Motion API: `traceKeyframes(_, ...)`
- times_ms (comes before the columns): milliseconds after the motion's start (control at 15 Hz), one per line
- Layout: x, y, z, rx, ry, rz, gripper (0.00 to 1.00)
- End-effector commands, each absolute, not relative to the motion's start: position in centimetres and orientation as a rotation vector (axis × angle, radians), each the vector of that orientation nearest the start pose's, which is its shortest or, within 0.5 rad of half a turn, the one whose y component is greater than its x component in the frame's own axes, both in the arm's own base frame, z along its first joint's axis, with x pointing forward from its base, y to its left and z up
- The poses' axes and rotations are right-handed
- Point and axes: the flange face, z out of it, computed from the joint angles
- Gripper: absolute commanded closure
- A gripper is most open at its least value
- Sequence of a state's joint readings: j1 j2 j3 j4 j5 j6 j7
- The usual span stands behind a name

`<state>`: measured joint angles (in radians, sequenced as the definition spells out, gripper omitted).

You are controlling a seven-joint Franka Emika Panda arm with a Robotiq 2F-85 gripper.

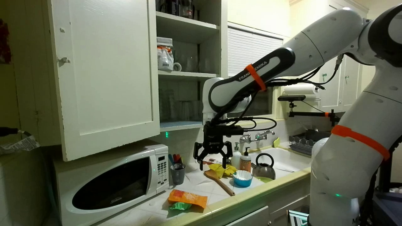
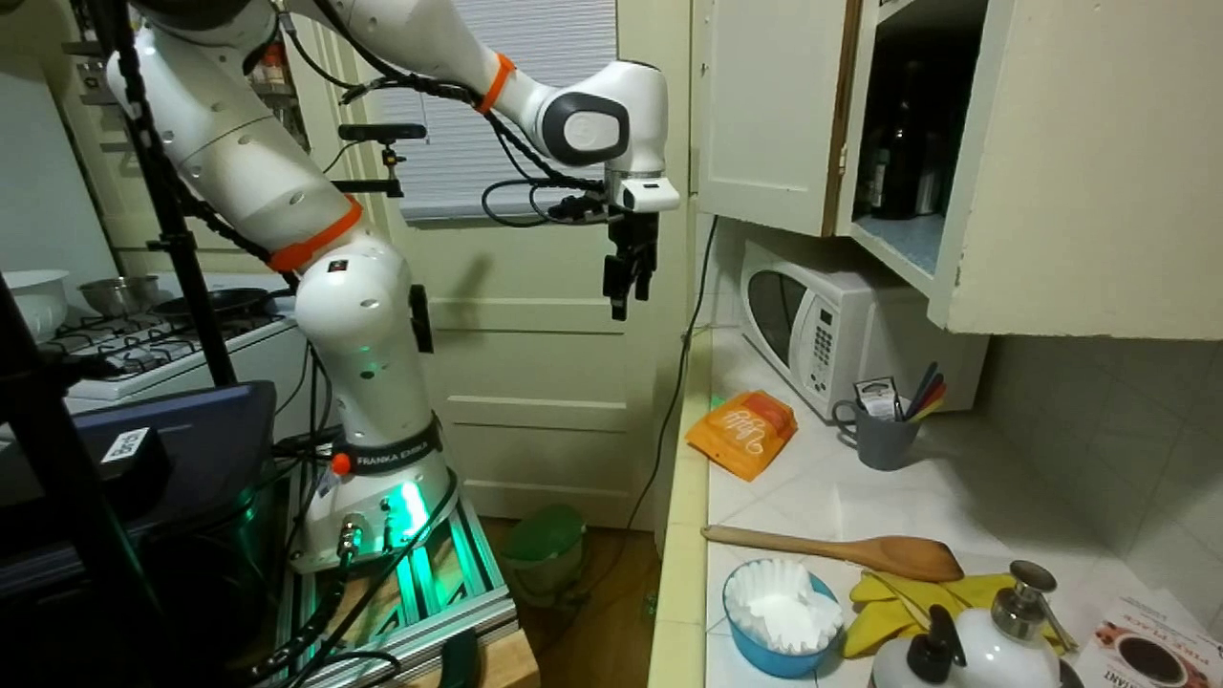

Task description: Remove the blue object from the grey mug and put it on the countertop

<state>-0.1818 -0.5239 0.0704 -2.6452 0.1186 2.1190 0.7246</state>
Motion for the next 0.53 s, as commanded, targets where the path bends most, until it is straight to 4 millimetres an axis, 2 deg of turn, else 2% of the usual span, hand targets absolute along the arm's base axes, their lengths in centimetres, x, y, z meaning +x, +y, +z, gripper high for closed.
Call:
traceKeyframes(0,38.3,-4.8,40.9,-2.705,1.475,-0.180,0.00)
traceKeyframes(133,39.7,-6.0,40.6,-2.692,1.488,-0.374,0.00)
traceKeyframes(333,41.9,-8.9,39.6,-2.738,1.473,-0.639,0.00)
traceKeyframes(467,42.5,-11.0,38.7,-2.773,1.482,-0.782,0.00)
